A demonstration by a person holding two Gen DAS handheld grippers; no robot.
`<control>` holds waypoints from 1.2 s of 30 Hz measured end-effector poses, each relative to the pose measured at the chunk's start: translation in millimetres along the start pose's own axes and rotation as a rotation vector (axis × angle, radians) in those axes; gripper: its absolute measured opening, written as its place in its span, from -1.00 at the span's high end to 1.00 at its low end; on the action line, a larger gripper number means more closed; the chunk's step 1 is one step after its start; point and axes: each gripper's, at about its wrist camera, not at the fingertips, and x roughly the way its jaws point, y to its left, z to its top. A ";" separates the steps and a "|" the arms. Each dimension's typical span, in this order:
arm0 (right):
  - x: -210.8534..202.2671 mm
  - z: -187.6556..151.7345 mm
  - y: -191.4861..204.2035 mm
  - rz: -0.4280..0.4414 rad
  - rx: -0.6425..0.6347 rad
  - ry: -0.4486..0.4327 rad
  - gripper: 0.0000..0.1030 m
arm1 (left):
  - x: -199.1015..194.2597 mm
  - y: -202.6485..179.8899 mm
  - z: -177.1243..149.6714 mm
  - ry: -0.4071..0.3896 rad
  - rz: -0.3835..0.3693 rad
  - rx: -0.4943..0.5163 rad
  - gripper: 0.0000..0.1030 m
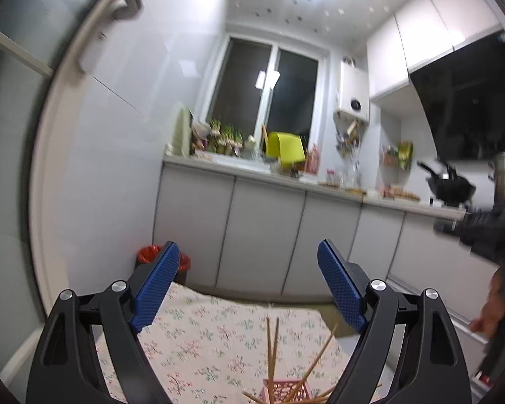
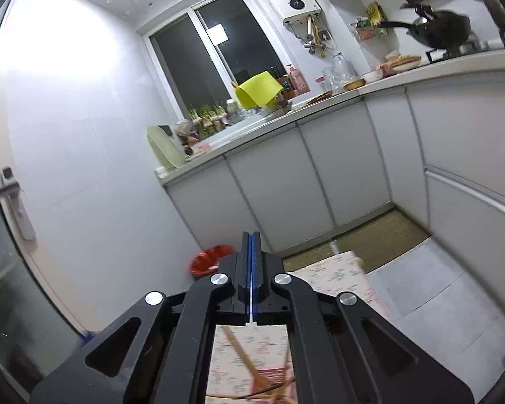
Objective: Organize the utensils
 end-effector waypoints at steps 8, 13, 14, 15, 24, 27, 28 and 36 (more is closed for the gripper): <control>45.4 -25.8 -88.3 -0.054 0.034 0.230 0.00 | -23.0 28.1 21.4 -0.031 0.016 -0.049 -0.69; 66.2 -93.3 -145.2 -0.039 0.082 0.361 -0.37 | -16.2 34.7 16.9 0.016 0.005 -0.089 -0.70; 67.7 -114.3 -152.0 -0.044 0.020 0.371 -0.38 | -16.0 34.0 15.9 0.019 0.011 -0.079 -0.70; 65.5 -131.6 -152.5 -0.052 -0.067 0.361 -0.38 | -16.1 33.2 15.1 0.019 0.017 -0.068 -0.70; 62.5 -245.6 -94.6 0.100 -0.829 0.348 -0.49 | -6.7 14.8 -0.8 0.056 0.026 -0.014 -0.70; 75.6 -252.3 -89.0 0.143 -0.858 0.310 -0.42 | -2.3 9.0 -7.2 0.072 0.031 0.021 -0.70; 83.4 -254.7 -88.0 0.163 -0.862 0.302 -0.40 | -0.1 8.2 -9.8 0.080 0.032 0.023 -0.70; 124.4 -276.1 -83.1 0.189 -1.029 0.285 -0.06 | 20.5 -4.7 -31.9 0.148 0.033 0.064 -0.73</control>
